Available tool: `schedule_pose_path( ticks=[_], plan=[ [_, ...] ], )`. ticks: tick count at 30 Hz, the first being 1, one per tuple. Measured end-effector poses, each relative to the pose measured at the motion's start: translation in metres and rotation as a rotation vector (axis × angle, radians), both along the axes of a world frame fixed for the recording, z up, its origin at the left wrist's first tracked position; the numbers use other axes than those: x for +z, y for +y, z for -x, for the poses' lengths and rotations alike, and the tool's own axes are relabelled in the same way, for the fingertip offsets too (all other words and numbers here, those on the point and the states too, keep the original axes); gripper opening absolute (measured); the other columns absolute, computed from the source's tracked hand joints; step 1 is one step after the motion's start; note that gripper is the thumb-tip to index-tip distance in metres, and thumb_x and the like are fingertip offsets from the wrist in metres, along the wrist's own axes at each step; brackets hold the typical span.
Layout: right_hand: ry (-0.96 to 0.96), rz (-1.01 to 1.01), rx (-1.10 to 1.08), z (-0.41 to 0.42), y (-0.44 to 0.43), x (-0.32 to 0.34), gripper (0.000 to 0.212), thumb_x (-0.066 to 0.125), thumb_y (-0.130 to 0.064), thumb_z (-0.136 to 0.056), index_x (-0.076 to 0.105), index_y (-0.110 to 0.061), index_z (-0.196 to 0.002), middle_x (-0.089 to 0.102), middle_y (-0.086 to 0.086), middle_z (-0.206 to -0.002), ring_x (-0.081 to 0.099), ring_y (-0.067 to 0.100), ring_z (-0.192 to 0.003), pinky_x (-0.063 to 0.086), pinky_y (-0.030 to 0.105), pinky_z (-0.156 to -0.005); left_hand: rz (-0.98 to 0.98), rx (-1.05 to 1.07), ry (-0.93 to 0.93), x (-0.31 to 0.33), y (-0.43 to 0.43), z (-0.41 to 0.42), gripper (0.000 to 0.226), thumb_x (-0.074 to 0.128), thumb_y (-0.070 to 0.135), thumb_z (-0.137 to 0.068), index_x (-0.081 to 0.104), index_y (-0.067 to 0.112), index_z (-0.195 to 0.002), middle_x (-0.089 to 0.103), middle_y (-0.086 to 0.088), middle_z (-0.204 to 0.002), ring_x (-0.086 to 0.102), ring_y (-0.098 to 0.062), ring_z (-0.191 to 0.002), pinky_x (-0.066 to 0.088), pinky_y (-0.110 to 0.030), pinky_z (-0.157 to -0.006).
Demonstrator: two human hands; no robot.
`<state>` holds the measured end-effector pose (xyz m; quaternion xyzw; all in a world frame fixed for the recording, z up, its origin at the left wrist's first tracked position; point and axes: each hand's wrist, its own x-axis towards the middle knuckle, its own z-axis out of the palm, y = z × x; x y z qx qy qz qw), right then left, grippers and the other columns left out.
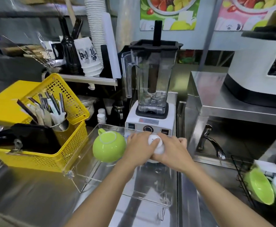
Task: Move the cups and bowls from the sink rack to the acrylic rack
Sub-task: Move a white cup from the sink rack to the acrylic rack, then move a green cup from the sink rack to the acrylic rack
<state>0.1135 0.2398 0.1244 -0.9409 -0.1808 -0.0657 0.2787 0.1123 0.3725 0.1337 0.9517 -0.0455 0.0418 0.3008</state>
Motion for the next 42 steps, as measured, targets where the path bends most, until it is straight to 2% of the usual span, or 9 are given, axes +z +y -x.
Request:
schedule_pose_path(
  ticks=[7,12,17,25,28,32,34,38,42],
  plan=[
    [0.024,-0.005,-0.044,-0.002,0.001,-0.008,0.052,0.053,-0.067,-0.062,0.046,-0.044,-0.108,0.059,-0.019,-0.105,0.048,0.012,-0.108,0.026,0.037,-0.081,0.110,-0.008,0.124,-0.006,0.005,-0.005,0.033,0.041,0.042,-0.089,0.058,0.015,-0.097,0.066,-0.010,-0.105,0.057,-0.031,-0.103,0.045,-0.044,-0.090],
    [-0.074,-0.019,-0.087,0.002,-0.015,0.000,0.079,0.043,-0.065,-0.068,0.031,-0.026,-0.135,0.031,-0.004,-0.145,0.026,0.013,-0.133,0.012,0.026,-0.092,-0.011,0.069,-0.097,0.016,-0.014,0.003,0.045,0.047,0.038,-0.090,0.049,0.012,-0.127,0.055,-0.007,-0.130,0.047,-0.025,-0.123,0.038,-0.037,-0.100],
    [-0.168,-0.119,-0.173,0.012,-0.074,0.003,0.069,0.038,-0.056,-0.068,0.045,-0.019,-0.127,0.049,0.001,-0.131,0.044,0.020,-0.122,0.033,0.037,-0.095,0.007,-0.083,-0.308,0.036,-0.079,0.016,0.039,0.045,0.032,-0.092,0.048,0.015,-0.127,0.055,-0.004,-0.128,0.047,-0.022,-0.120,0.036,-0.033,-0.095],
    [-0.175,-0.092,-0.319,0.033,-0.213,-0.022,0.063,0.047,-0.057,-0.074,0.050,-0.016,-0.122,0.055,0.005,-0.124,0.050,0.023,-0.116,0.041,0.045,-0.094,-0.025,-0.360,-0.326,0.001,-0.198,0.017,0.040,0.049,0.016,-0.084,0.053,0.007,-0.122,0.060,-0.011,-0.122,0.053,-0.030,-0.116,0.042,-0.040,-0.101],
    [-0.096,-0.068,-0.354,0.037,-0.265,-0.045,0.059,0.053,-0.046,-0.079,0.046,-0.014,-0.127,0.052,0.007,-0.129,0.047,0.026,-0.121,0.038,0.046,-0.100,-0.159,-0.525,-0.307,-0.025,-0.241,0.012,0.042,0.045,0.020,-0.082,0.055,0.009,-0.122,0.062,-0.010,-0.123,0.054,-0.027,-0.118,0.037,-0.035,-0.105],
    [0.134,0.015,-0.329,0.043,-0.319,-0.083,0.066,0.054,-0.036,-0.079,0.031,-0.018,-0.138,0.038,0.004,-0.144,0.031,0.024,-0.135,0.024,0.038,-0.107,-0.320,-0.633,-0.225,-0.072,-0.292,0.006,0.044,0.046,0.024,-0.070,0.061,0.011,-0.110,0.068,-0.009,-0.109,0.063,-0.028,-0.104,0.043,-0.031,-0.096],
    [0.224,0.078,-0.270,0.048,-0.337,-0.100,0.069,0.058,-0.029,-0.080,0.025,-0.022,-0.141,0.032,0.000,-0.149,0.027,0.020,-0.137,0.022,0.036,-0.106,-0.390,-0.705,-0.117,-0.092,-0.313,0.007,0.049,0.048,0.020,-0.074,0.054,0.008,-0.121,0.059,-0.014,-0.127,0.050,-0.032,-0.124,0.034,-0.039,-0.108],
    [0.325,0.141,-0.194,0.056,-0.357,-0.132,0.072,0.060,-0.025,-0.080,0.022,-0.025,-0.142,0.029,-0.006,-0.151,0.023,0.014,-0.139,0.017,0.037,-0.108,-0.581,-0.765,0.005,-0.124,-0.340,0.014,0.060,0.046,0.016,-0.085,0.026,0.012,-0.142,0.021,-0.009,-0.156,0.009,-0.025,-0.146,-0.005,-0.037,-0.119],
    [0.275,0.307,-0.181,0.057,-0.366,-0.154,0.058,0.053,-0.021,-0.084,0.031,-0.021,-0.137,0.039,-0.004,-0.144,0.028,0.013,-0.135,0.015,0.035,-0.108,-0.727,-0.740,0.070,-0.137,-0.353,0.017,0.057,0.045,0.017,-0.088,0.026,0.012,-0.142,0.025,-0.010,-0.154,0.003,-0.025,-0.147,-0.012,-0.042,-0.117]
  ],
)
